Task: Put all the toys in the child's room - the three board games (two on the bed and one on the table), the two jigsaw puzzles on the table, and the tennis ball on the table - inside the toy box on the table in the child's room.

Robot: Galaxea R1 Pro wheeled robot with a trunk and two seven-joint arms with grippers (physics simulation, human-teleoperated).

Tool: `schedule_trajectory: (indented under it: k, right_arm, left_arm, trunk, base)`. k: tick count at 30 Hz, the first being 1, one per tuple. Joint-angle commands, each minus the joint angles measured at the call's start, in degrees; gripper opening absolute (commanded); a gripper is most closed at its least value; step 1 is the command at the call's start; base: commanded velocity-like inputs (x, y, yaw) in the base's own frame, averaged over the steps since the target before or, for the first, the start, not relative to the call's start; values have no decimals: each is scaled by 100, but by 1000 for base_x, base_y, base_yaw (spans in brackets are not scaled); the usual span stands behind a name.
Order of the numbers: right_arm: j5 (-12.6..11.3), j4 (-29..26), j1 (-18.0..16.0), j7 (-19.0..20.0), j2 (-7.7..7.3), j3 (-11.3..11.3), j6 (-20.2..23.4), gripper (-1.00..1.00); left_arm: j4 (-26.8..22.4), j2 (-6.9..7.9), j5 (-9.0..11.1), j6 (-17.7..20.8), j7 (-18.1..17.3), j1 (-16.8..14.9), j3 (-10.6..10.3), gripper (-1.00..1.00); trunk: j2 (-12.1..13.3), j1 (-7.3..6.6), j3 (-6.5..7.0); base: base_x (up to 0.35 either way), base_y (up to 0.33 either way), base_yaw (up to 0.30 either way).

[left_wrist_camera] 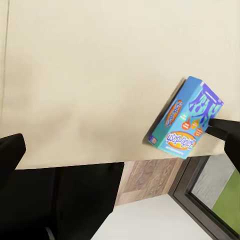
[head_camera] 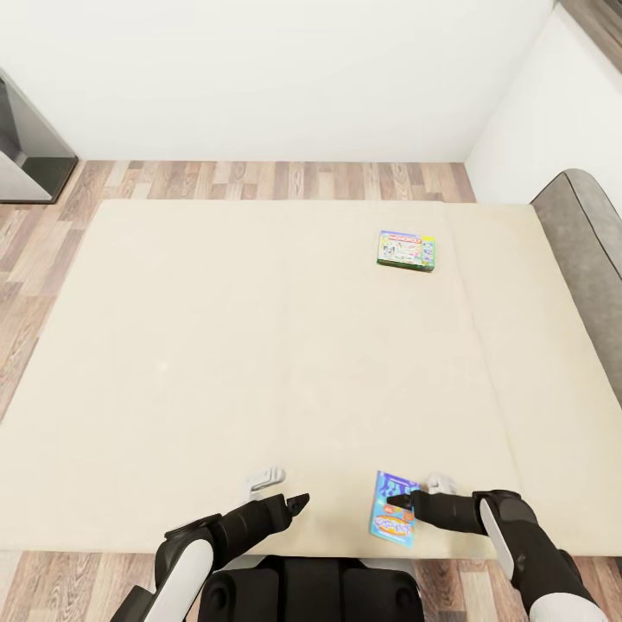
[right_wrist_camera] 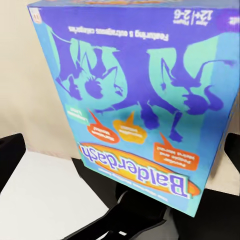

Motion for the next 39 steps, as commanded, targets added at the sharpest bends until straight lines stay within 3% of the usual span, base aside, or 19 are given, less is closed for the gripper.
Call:
schedule_trajectory:
  k: [1,39]
  right_arm:
    - [-6,-6,-24,16,1,-12,41,100]
    - [-17,-25,-140,31,232,27,42,100]
  left_arm:
    - [-7,4,60,6,58,-3,-9,100]
    - [-7,4,66,7,51,-3,-9,100]
  trunk:
    - [-4,1,-3]
    - [-4,1,-3]
  base:
    - [0,0,0]
    - [0,0,0]
